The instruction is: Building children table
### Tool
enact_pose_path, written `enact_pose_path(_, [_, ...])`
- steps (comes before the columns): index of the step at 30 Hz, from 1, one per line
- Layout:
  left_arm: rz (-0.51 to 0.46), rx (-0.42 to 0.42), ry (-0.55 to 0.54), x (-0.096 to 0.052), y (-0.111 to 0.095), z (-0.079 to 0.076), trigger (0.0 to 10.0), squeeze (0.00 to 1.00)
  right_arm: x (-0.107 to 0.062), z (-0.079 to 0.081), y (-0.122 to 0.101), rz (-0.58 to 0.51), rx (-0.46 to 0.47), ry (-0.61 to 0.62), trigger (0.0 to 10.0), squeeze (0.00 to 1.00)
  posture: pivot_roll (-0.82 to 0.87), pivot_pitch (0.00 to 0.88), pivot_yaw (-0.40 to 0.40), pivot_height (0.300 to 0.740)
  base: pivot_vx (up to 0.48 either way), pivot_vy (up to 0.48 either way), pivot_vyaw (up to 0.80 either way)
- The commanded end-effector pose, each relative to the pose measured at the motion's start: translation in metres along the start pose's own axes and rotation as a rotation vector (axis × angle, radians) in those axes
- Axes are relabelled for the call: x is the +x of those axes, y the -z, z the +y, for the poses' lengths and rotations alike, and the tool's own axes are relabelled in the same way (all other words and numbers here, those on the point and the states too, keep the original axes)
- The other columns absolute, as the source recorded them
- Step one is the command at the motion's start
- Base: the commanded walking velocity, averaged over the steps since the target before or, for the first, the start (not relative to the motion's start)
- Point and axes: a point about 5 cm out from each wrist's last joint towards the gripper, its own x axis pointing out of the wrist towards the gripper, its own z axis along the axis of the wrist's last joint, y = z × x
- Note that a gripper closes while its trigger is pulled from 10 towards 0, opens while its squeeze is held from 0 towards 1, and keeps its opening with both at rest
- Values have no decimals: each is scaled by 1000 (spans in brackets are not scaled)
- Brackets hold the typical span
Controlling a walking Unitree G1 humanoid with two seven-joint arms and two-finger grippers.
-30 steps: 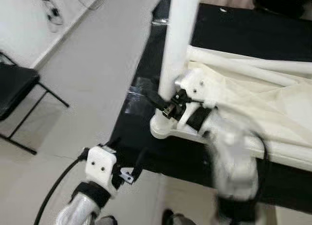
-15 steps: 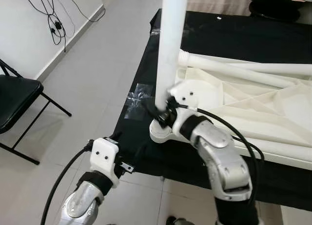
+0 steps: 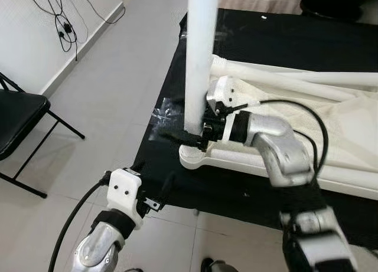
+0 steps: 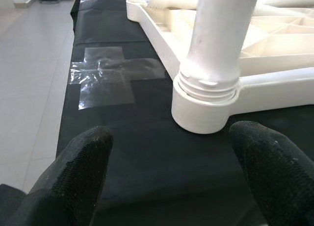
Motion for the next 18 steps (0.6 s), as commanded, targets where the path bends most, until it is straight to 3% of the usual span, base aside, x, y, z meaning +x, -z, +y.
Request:
enact_pose_path(1, [17, -5, 6, -4, 1, -3, 10000, 0, 6, -1, -3, -32, 15, -96, 10000, 0, 77, 253, -42, 740, 0, 0, 0])
enact_pose_path(6, [16, -11, 7, -7, -1, -6, 10000, 0, 12, -8, -9, -60, 23, -166, 10000, 0, 81, 267, -49, 740, 0, 0, 0])
enact_pose_path(7, [16, -12, 8, -8, -2, -7, 10000, 0, 14, -8, -11, -72, 29, -188, 1020, 0, 83, 273, -51, 740, 0, 0, 0])
enact_pose_path(8, [16, -12, 8, -8, -2, -7, 10000, 0, 14, -8, -11, -72, 29, -188, 1020, 0, 83, 273, -51, 740, 0, 0, 0])
enact_pose_path(9, [15, -13, 9, -8, -2, -8, 10000, 0, 15, -9, -11, -81, 32, -212, 0, 0, 83, 274, -52, 740, 0, 0, 0])
enact_pose_path(18, [16, -21, 12, -9, -2, -10, 10000, 0, 15, -12, -8, -93, 40, -289, 0, 0, 81, 267, -52, 740, 0, 0, 0])
